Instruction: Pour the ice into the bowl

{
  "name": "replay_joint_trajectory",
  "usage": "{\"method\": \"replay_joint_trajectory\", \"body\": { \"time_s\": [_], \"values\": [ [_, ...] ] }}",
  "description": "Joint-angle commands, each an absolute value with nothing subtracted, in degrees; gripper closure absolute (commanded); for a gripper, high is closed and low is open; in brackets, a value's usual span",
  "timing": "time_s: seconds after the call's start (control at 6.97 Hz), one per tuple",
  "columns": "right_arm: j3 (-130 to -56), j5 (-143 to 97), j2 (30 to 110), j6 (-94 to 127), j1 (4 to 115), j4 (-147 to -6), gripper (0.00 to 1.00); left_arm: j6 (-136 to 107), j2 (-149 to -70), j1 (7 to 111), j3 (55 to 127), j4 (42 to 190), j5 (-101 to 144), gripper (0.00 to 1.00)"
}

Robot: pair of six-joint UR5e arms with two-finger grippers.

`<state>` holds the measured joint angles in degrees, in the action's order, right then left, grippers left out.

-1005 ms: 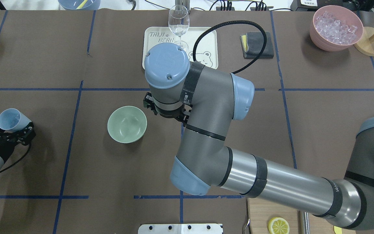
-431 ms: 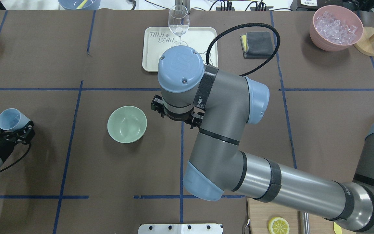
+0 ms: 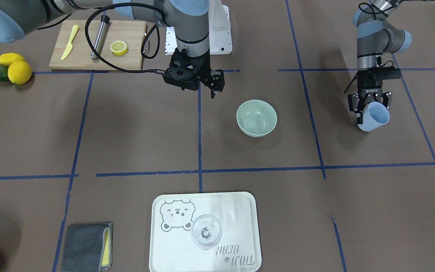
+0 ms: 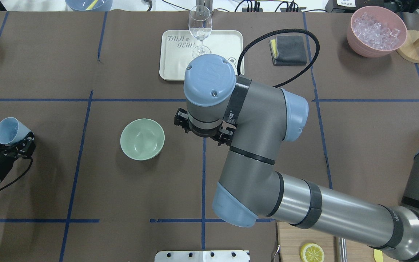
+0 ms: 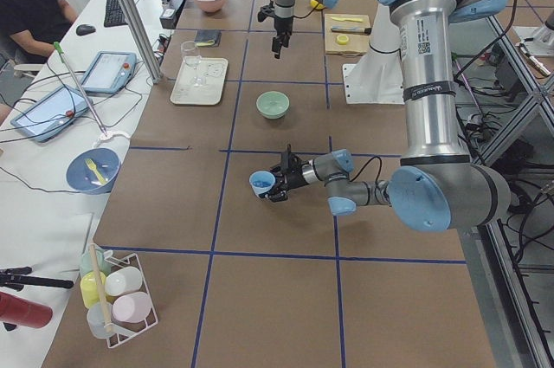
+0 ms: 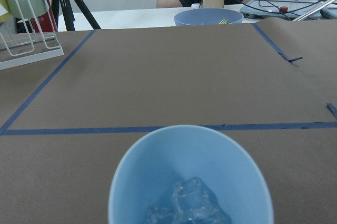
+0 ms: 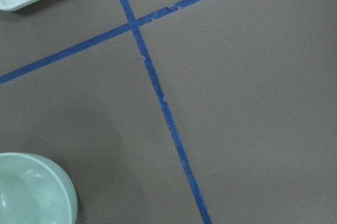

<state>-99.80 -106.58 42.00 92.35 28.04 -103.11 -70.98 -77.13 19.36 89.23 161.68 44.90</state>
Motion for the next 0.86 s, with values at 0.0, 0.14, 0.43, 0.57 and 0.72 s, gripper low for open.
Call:
{"method": "replay_joint_trajectory", "body": {
  "time_s": [0.0, 0.14, 0.43, 0.57, 0.72],
  "values": [
    [-107.4, -106.5, 48.7, 90.8, 28.2, -102.7, 0.00, -63.5, -77.9, 19.4, 95.3, 161.5, 44.7, 1.00],
    [-109.8, -106.5, 51.0, 90.5, 28.4, -102.5, 0.00, -60.8, -78.3, 19.2, 96.5, 161.1, 44.7, 1.00],
    [-112.8, -106.1, 55.3, 88.3, 28.7, -100.5, 0.00, -51.2, -82.0, 19.2, 96.8, 160.9, 45.3, 1.00],
    [-112.6, -105.9, 56.1, 88.2, 28.8, -98.4, 0.00, -42.1, -85.8, 19.2, 96.8, 160.5, 45.3, 1.00],
    [-112.2, -105.6, 56.8, 86.4, 29.3, -97.0, 0.00, -37.6, -88.8, 19.4, 96.9, 155.9, 45.3, 1.00]
  ]
}}
